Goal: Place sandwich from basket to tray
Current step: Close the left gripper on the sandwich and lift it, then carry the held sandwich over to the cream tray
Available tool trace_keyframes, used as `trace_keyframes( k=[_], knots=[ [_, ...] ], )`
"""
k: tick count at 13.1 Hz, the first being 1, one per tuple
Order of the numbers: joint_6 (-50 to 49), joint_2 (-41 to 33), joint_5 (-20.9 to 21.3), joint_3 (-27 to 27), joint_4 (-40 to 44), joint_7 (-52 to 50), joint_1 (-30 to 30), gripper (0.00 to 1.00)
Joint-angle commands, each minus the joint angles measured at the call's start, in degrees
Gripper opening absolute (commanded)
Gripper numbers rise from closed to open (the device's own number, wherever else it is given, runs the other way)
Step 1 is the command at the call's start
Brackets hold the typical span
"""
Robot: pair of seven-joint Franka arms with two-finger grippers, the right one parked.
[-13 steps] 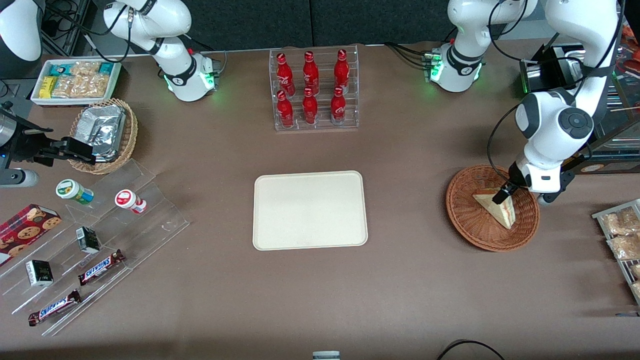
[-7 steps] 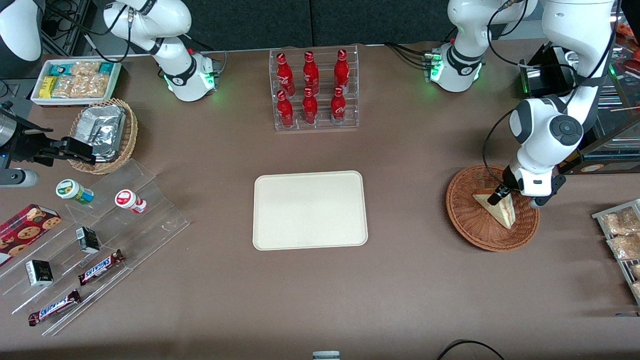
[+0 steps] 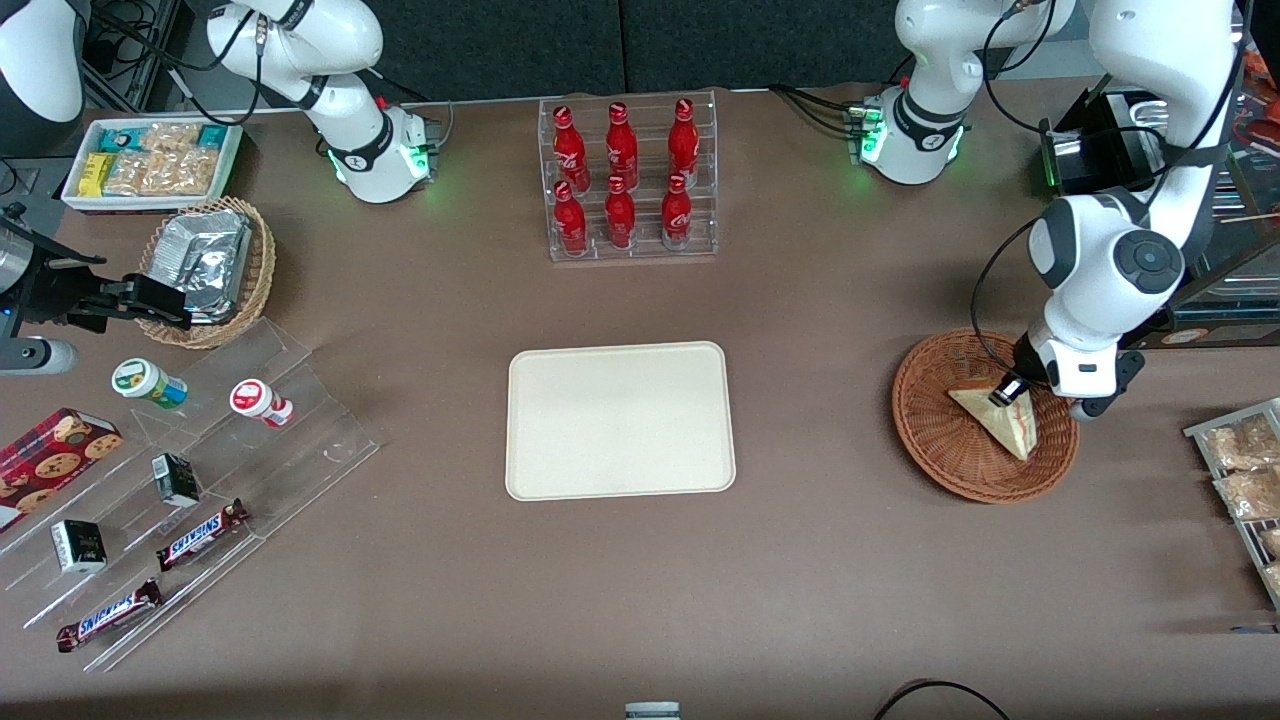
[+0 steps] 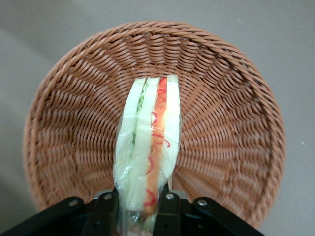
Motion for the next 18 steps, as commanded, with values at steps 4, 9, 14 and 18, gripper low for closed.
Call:
trace_keyframes(
  k=[4,9,14,18],
  knots=[
    [-28.86,-6.28,0.25,-0.81,16.65,-2.46,-9.96,0.16],
    [-38.12,-2.16,0.43,-0.81,27.30,-2.11,-24.80,0.16],
    [-36.45,11.52,0.07,-0.81,38.88,-3.43,-38.17,0.16],
    [-32.00,25.85,-0.18,-0.81,49.36,-4.57,-43.02,0.16]
  ],
)
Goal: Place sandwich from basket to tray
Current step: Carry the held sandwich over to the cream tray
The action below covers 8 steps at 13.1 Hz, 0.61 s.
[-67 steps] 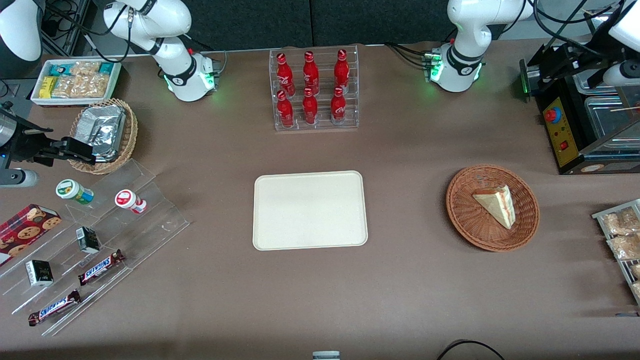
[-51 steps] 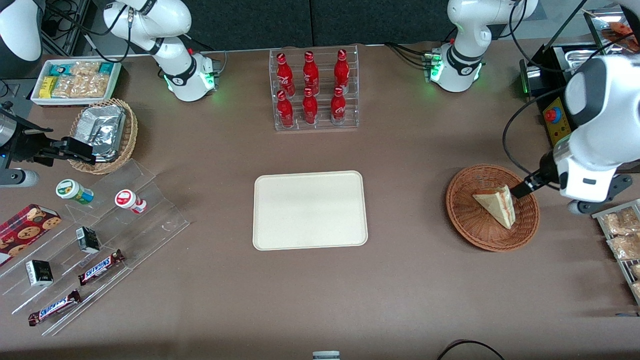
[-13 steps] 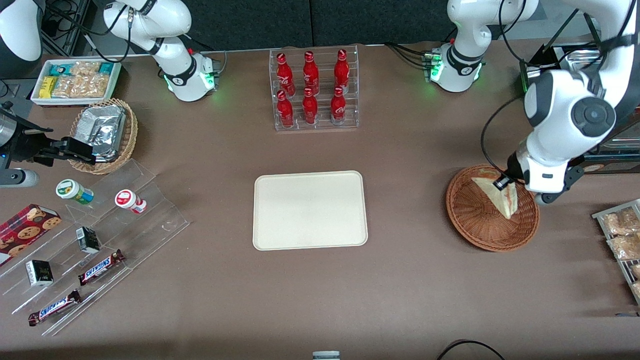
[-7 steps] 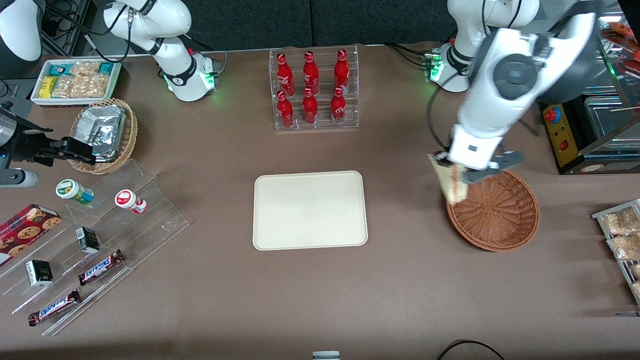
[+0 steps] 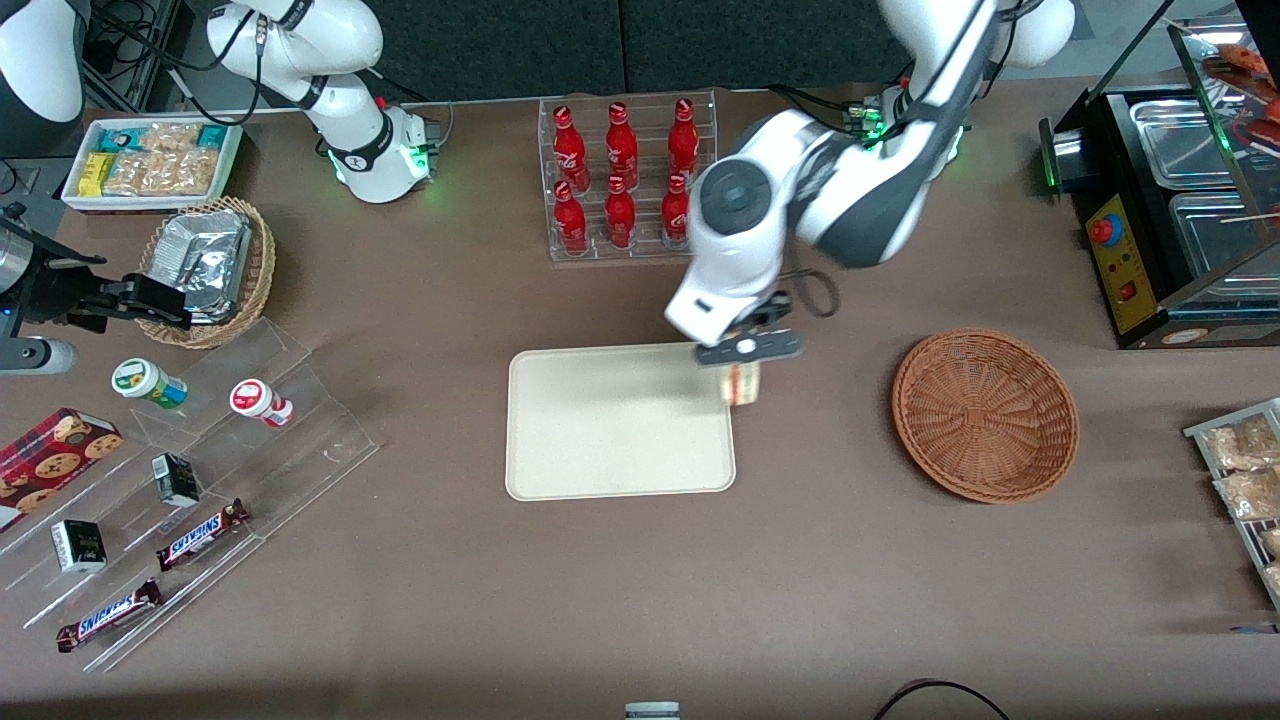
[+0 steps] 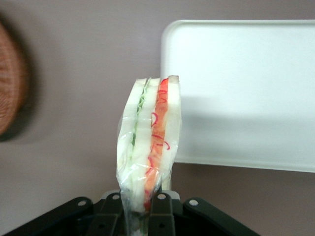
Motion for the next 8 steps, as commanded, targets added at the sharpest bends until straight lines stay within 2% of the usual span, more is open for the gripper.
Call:
trace_keyframes(
  k=[1,3,8],
  knots=[
    [4.98,10.16,0.16,0.96,8.04,-1.99,-2.36,0.16],
    [10.96,11.76,0.43,1.05,7.43,-2.79,-3.51,0.16],
    [16.95,15.10,0.60,1.14,7.51,-6.21,-4.39,0.16]
  ],
)
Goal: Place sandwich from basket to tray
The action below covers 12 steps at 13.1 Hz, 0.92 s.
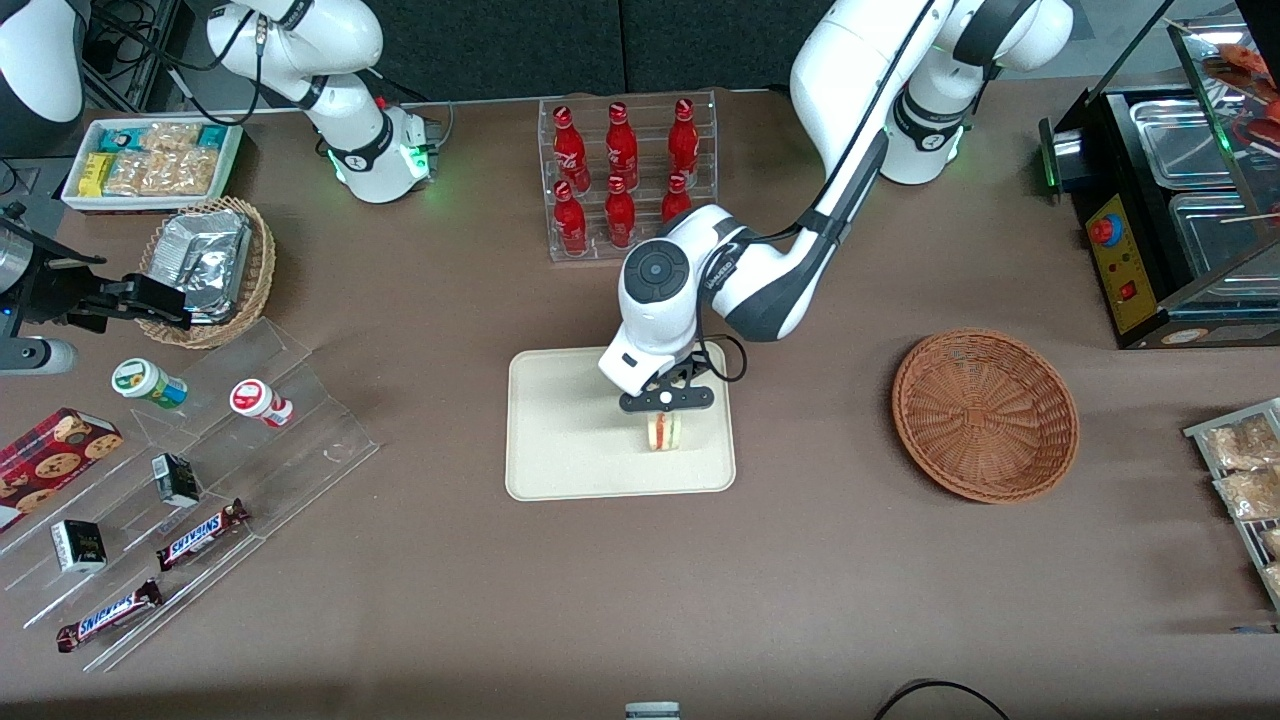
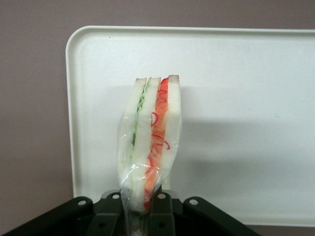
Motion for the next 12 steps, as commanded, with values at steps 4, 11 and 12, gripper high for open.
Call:
trace_keyframes(
  k=[4,11,12],
  knots=[
    [6.06,4.56,0.62,1.05,2.19,-5.33,-1.90,0.16],
    [5.54,4.39,3.60,1.05,2.19,-5.15,-2.60,1.00],
    [4.67,3.95,3.79,1.05,2.28,-5.24,-2.60,1.00]
  ],
)
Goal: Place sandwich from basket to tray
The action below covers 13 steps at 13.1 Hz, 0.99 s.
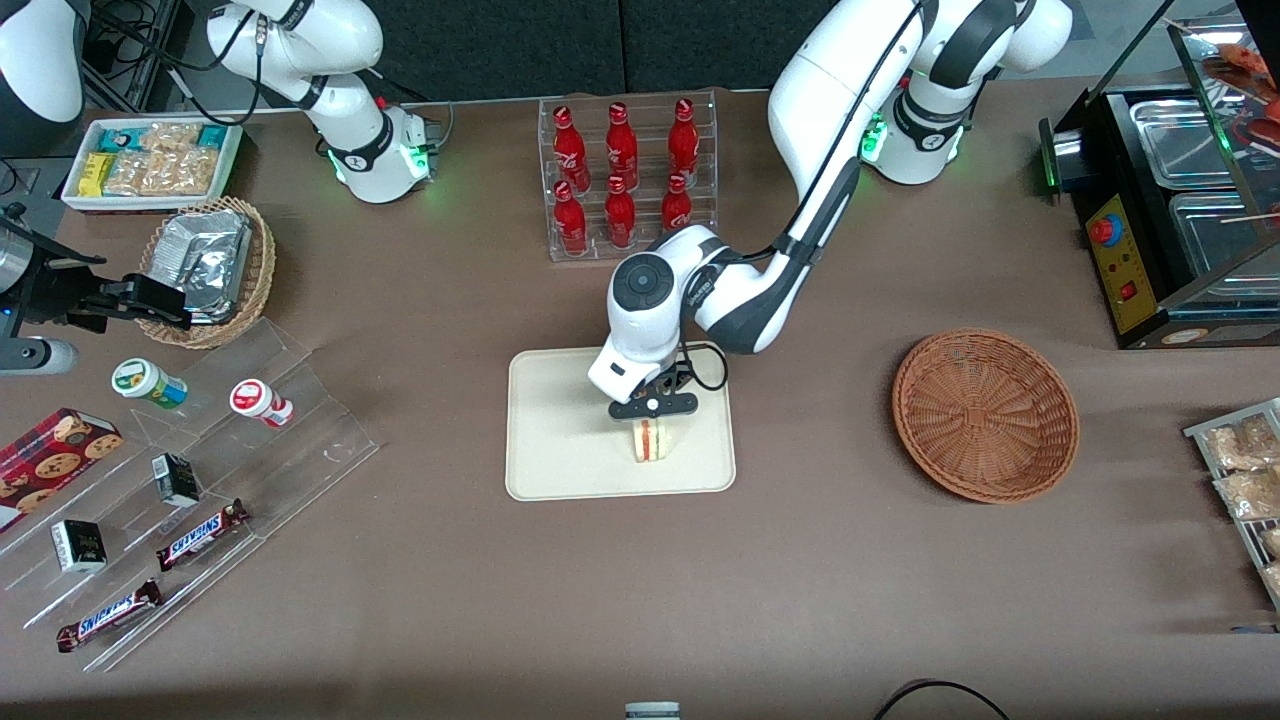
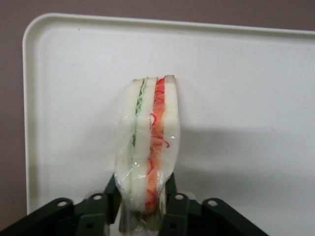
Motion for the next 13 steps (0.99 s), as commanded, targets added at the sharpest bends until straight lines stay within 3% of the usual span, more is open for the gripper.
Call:
trace_keyframes(
  k=[1,7,10,13],
  knots=[
    [-3.17,-1.65,1.34,1.00,1.24,-1.38,-1.07,1.00],
    [-17.57,-16.67,0.55,1.26,1.24,-2.00,-0.10,1.00],
    [-23.83,-22.65,0.64,3.88,1.15,-4.64,0.16,1.00],
    [-32.17,-28.54,0.55,5.22,1.15,-1.67,4.71,1.00]
  ],
)
